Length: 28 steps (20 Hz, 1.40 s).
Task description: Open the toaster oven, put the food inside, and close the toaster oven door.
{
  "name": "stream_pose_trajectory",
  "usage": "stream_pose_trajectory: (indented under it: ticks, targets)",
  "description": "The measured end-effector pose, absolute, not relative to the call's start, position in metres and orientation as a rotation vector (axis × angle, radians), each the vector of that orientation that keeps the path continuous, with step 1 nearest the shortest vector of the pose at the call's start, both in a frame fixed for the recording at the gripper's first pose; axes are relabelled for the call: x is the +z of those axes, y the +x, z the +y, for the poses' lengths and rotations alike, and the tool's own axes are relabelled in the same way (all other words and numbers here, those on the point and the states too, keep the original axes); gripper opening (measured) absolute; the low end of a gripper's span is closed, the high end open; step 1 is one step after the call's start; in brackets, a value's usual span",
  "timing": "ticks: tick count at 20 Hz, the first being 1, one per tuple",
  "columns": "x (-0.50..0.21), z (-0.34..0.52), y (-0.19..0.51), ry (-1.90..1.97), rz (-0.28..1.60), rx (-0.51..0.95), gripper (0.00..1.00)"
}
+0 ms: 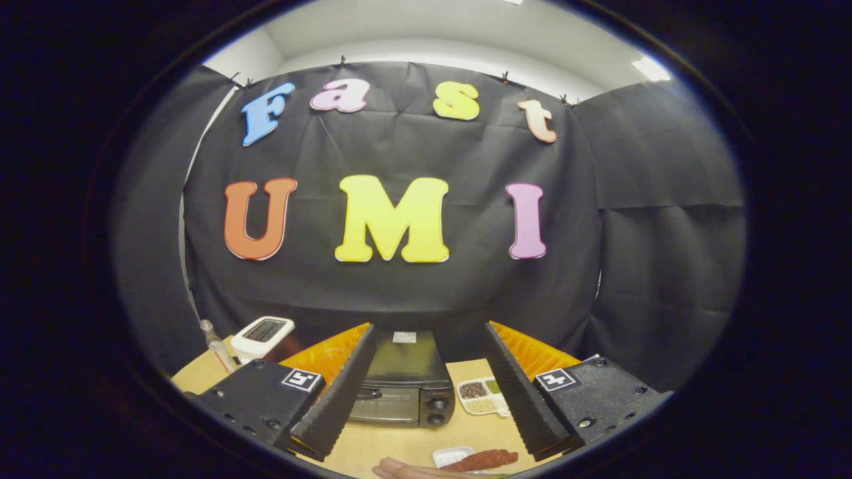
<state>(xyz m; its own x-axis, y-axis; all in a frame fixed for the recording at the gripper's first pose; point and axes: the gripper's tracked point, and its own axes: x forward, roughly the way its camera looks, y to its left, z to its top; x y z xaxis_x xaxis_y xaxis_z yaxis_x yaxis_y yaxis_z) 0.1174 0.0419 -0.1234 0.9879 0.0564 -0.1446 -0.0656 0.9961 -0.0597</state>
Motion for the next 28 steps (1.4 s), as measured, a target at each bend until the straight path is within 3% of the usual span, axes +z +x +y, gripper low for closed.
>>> stream_pose_trajectory:
  ticks: [6,15,28]
  targets:
    - [-0.211,0.106,0.156,-0.046,0.337,0.153,1.00]
    - [-0.267,0.147,0.171,-0.053,0.531,0.167,1.00]
    - [-0.275,0.135,0.112,-0.109,0.463,0.196,1.00]
